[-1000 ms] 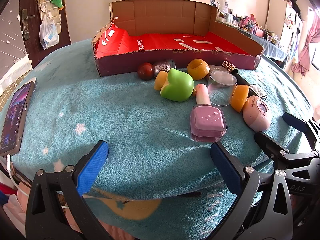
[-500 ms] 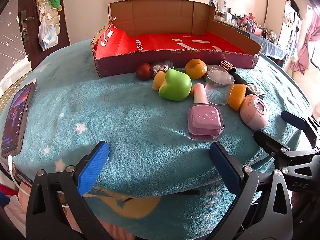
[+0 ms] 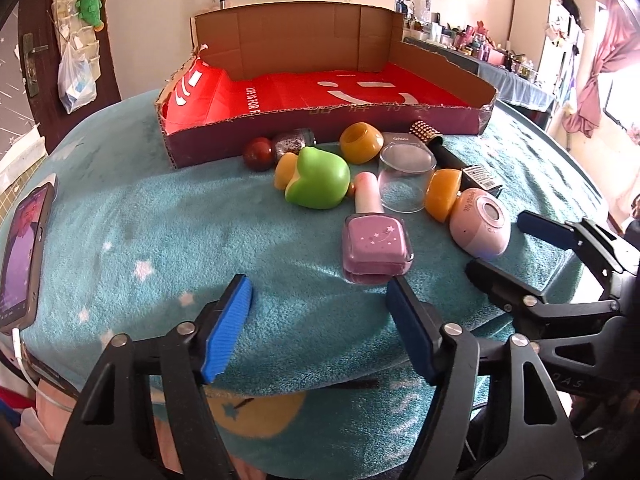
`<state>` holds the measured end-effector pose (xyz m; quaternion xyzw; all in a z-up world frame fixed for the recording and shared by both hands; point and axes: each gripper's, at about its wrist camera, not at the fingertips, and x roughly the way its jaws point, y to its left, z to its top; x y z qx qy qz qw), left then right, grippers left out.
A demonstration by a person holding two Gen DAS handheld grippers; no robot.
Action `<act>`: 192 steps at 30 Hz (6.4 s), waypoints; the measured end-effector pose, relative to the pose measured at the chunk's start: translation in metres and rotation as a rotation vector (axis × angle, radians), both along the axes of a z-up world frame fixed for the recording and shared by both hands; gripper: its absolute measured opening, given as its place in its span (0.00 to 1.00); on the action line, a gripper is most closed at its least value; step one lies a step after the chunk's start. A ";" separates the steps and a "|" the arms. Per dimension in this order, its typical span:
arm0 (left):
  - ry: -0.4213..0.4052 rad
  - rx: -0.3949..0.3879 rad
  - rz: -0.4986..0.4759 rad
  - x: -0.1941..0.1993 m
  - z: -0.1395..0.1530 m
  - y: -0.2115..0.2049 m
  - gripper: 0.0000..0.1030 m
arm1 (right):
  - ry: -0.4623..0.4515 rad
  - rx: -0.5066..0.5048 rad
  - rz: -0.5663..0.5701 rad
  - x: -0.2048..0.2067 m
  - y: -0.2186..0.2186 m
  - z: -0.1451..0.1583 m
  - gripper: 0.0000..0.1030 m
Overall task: Organize rigid objects
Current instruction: 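Grasp the lilac nail-polish bottle with the left tool while the right tool grasps the pink compact, then carry the nail polish and pink compact with both tools into the red-lined box, then open both tools to release the nail polish and compact on the box floor, then withdraw both open tools from the box back toward the remaining items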
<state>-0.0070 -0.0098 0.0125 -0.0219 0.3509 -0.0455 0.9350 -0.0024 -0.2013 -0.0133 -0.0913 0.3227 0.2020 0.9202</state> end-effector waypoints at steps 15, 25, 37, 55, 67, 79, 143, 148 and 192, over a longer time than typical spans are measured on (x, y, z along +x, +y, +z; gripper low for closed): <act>0.086 -0.052 -0.074 0.026 0.005 -0.013 0.53 | -0.016 0.011 0.054 0.009 0.006 -0.002 0.68; 0.091 -0.057 -0.101 0.029 0.003 -0.013 0.33 | -0.037 -0.012 0.083 0.010 0.016 -0.001 0.56; 0.007 -0.065 -0.097 0.016 0.032 0.000 0.33 | -0.083 0.058 0.096 0.005 0.012 0.033 0.56; -0.112 -0.007 -0.060 0.046 0.070 0.013 0.33 | -0.002 0.201 0.094 0.052 -0.001 0.070 0.56; -0.172 0.029 -0.042 0.078 0.089 0.020 0.33 | 0.002 0.185 0.104 0.086 0.008 0.092 0.56; -0.116 -0.005 -0.031 0.126 0.084 0.032 0.33 | 0.065 0.169 0.066 0.139 0.015 0.094 0.56; 0.146 0.010 0.018 0.207 0.009 0.046 0.34 | 0.251 -0.041 -0.057 0.238 0.043 0.027 0.56; 0.148 0.006 0.020 0.208 0.010 0.046 0.36 | 0.253 -0.038 -0.057 0.238 0.043 0.028 0.57; -0.033 0.059 0.068 0.157 0.057 0.041 0.96 | 0.107 0.131 -0.003 0.184 0.020 0.077 0.99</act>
